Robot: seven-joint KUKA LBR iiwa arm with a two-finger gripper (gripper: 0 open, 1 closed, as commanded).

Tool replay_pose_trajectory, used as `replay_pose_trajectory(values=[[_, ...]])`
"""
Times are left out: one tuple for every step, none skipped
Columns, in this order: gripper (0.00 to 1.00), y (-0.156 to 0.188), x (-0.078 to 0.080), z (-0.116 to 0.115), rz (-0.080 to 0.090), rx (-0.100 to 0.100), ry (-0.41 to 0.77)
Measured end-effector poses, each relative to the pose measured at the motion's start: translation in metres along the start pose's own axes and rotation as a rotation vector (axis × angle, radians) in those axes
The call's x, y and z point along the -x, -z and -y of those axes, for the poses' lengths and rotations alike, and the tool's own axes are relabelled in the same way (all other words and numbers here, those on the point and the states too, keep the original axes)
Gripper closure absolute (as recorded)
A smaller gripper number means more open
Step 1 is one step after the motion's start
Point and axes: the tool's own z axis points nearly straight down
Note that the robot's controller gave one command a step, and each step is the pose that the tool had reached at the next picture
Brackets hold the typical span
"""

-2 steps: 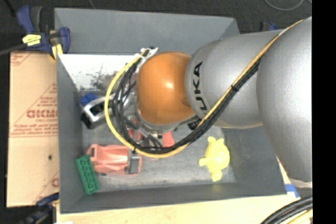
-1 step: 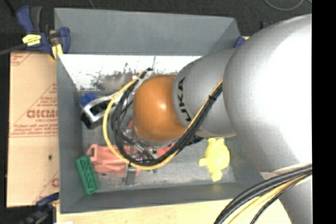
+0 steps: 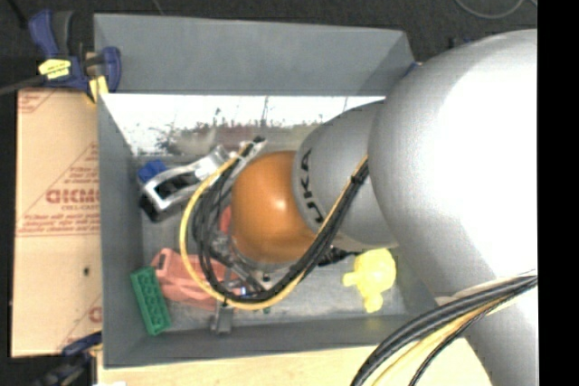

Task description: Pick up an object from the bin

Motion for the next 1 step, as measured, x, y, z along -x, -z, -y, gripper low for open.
replay_pose_trajectory(values=[[0.0, 0.0075, 0.0115, -0.0052, -0.013, -0.003, -0.109]])
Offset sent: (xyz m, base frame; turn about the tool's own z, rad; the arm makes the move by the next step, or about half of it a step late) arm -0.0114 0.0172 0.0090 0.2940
